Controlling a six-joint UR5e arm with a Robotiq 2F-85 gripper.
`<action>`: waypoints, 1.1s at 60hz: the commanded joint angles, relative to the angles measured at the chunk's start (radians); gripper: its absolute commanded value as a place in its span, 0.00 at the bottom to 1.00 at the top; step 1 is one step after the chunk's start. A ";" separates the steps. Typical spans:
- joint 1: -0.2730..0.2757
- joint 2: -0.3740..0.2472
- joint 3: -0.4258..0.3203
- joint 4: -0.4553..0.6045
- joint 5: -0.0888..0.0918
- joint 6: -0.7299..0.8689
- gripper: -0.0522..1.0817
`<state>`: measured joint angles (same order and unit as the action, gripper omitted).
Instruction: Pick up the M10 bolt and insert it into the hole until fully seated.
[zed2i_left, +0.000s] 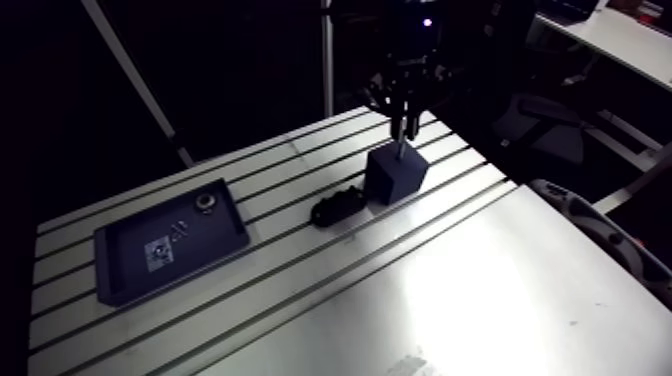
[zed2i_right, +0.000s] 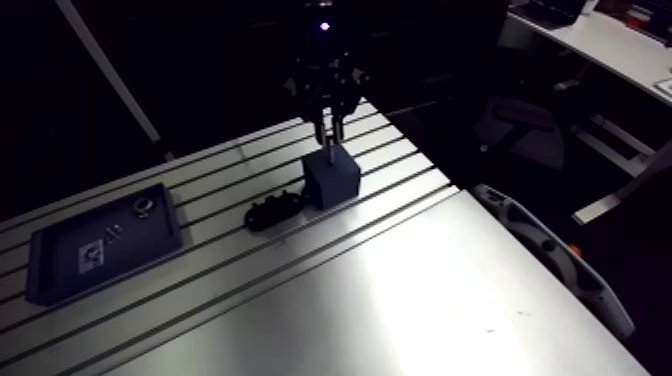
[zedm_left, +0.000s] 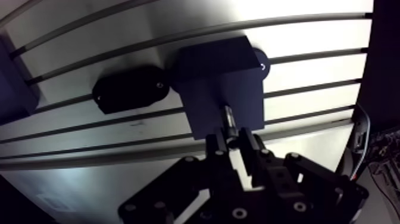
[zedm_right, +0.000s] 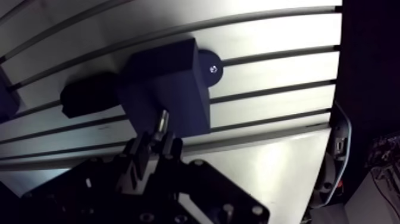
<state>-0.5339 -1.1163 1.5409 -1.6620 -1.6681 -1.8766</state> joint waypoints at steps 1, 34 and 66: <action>0.000 0.000 0.001 0.000 0.000 0.000 1.00; -0.002 0.005 0.017 -0.002 0.000 0.004 1.00; 0.001 0.005 0.032 -0.051 -0.002 -0.034 0.05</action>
<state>-0.5352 -1.1105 1.5650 -1.7031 -1.6690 -1.8795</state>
